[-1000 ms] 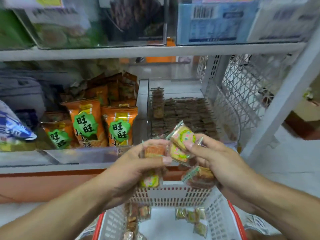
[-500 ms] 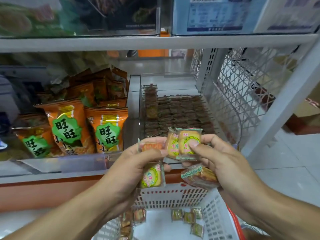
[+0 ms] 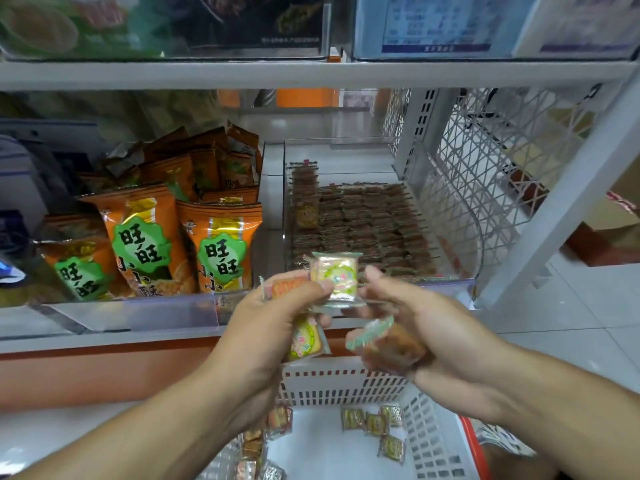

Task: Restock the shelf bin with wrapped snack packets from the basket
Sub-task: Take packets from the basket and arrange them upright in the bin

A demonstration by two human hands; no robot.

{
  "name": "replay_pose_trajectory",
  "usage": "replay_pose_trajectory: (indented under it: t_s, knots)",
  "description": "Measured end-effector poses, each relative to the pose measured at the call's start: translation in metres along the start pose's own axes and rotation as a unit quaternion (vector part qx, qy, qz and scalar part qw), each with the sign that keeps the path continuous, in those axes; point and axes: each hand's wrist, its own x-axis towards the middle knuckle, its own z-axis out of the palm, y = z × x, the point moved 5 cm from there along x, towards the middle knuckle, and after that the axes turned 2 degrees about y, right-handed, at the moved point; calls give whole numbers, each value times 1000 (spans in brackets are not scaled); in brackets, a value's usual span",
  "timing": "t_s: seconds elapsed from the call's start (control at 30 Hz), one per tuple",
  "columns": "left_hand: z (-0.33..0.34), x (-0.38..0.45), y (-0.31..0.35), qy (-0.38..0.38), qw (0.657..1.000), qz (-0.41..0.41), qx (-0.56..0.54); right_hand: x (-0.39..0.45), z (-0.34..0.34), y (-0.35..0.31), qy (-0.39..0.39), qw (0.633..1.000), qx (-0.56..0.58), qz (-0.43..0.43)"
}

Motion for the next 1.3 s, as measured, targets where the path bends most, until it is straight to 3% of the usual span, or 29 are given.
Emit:
replay_pose_trajectory:
  t_s: [0.1,0.2,0.3,0.4,0.53,0.6,0.83,1.0,1.13,1.3]
  knots:
    - [-7,0,4,32,999,0,-16,-3,-1,11,-15,986,118,114]
    - [-11,-1,6,34,999,5,-29,-4,-5,11,-45,988,111,92]
    - [-14,-1,6,42,999,13,-23,-6,-4,-5,-76,991,110,-32]
    - [-13,-2,4,43,999,26,-5,-10,-5,-25,-44,978,69,-193]
    - [-5,-6,0,24,999,44,17,-18,3,-30,-1,926,-132,-354]
    - [-1,-9,-2,26,998,58,22,-17,5,-26,13,907,-155,-391]
    - [-2,-9,-4,46,997,61,23,-15,1,-26,50,891,-224,-391]
    - [-5,-6,-3,47,997,58,18,-13,1,-22,11,911,-190,-366]
    - [-7,-5,-3,52,997,60,19,-3,-3,-20,-8,960,-98,-263]
    - [-11,-2,1,61,995,78,33,-6,-8,-40,-40,960,-58,-271]
